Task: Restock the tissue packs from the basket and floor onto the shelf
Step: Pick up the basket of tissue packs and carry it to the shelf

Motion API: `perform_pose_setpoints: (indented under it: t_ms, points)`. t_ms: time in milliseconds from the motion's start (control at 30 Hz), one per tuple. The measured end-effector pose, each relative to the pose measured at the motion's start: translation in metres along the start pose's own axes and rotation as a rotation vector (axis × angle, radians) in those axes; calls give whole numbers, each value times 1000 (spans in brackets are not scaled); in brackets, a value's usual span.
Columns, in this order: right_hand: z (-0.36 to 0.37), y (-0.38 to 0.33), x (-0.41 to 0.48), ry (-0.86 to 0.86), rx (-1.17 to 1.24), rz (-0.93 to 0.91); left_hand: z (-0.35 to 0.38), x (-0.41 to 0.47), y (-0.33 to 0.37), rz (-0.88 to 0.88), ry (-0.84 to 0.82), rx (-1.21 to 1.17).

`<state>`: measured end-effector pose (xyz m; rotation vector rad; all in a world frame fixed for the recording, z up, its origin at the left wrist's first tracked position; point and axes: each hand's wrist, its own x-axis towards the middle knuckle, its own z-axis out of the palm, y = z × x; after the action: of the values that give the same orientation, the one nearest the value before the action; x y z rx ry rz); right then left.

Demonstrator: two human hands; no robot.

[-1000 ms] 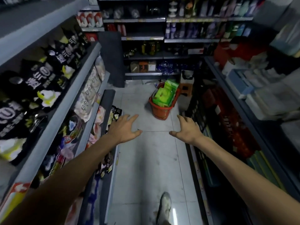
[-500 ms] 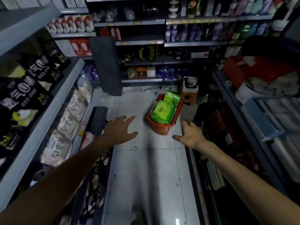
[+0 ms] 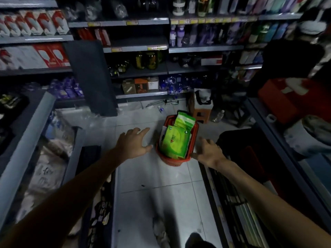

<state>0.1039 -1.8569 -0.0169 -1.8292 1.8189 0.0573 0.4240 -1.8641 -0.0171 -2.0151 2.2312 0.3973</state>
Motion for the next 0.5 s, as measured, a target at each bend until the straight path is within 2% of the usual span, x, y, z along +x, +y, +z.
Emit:
perform_pose_setpoints:
  t_ms: [233,500]
  points:
    - [-12,-2,98,-15,48,76,-15,127,-15,84,-58,1]
    - [0,25,235,-49,173,191,-16,302,0,180,-182,76]
